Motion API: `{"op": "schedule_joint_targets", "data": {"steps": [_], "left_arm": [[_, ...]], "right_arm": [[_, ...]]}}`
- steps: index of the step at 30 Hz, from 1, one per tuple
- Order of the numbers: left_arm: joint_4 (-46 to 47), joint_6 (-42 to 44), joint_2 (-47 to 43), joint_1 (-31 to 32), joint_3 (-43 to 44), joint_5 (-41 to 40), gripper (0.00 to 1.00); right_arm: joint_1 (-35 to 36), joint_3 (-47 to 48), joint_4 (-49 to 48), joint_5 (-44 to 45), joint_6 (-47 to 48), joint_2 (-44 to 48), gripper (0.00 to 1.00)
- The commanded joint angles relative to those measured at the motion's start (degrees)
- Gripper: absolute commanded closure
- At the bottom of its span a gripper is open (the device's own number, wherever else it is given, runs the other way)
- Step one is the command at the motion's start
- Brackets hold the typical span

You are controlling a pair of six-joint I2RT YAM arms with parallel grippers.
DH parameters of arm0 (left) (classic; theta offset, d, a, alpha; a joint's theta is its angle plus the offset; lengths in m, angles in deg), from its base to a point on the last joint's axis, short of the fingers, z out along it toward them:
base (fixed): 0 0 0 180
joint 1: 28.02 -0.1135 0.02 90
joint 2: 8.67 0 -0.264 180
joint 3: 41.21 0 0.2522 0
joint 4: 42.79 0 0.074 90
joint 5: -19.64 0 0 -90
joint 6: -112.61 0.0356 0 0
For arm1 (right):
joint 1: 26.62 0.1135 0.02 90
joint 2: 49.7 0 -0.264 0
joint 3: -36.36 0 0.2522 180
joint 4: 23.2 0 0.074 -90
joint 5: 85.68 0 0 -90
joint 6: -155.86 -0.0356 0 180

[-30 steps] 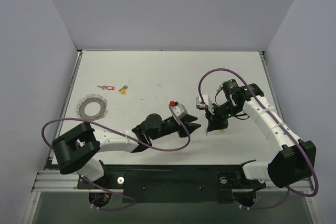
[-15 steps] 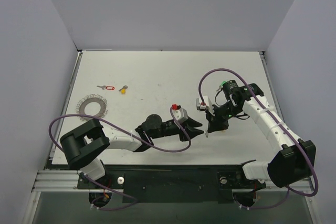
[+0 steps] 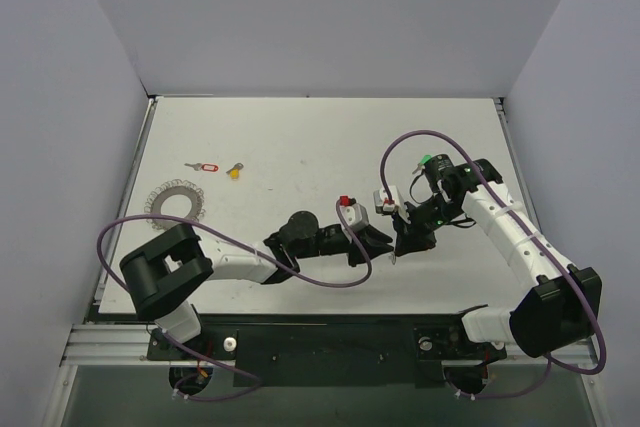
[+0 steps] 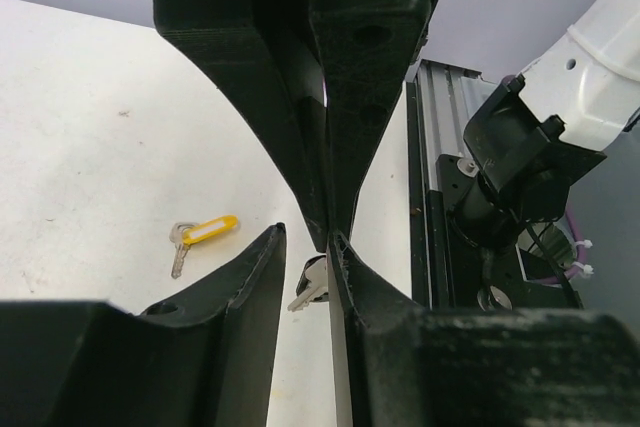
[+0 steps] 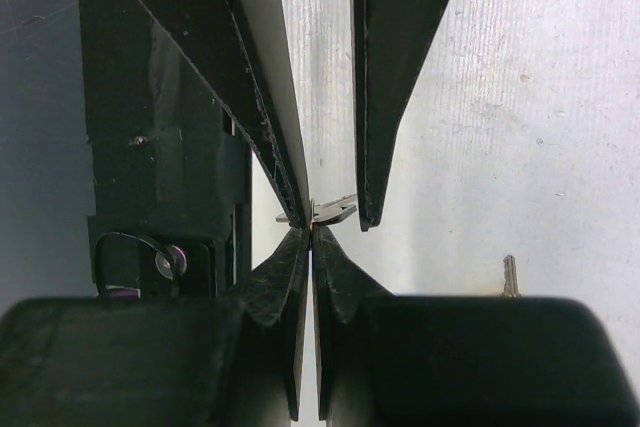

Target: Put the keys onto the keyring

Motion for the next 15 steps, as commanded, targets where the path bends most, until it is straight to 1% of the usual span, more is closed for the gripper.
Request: {"op": "schedule_joint_targets", "data": {"steps": [1, 11, 15], "left_arm": [[-0.50, 0.08, 0.77, 0.09, 2.49, 2.54, 0.67], [-2.34, 0.08, 1.03, 0.26, 2.66, 3.86, 0.68], [-2.69, -0.01, 1.82, 0.44, 3.63, 4.13, 0.71]], "right_arm": [[-0.27, 1.77, 3.35, -2.41, 1.34, -0.06, 1.00], [-0.44, 1.69, 3.44, -2.67, 1.42, -0.14, 1.00], [-0.53, 1.60, 3.44, -2.85, 1.42, -0.14, 1.00]]}}
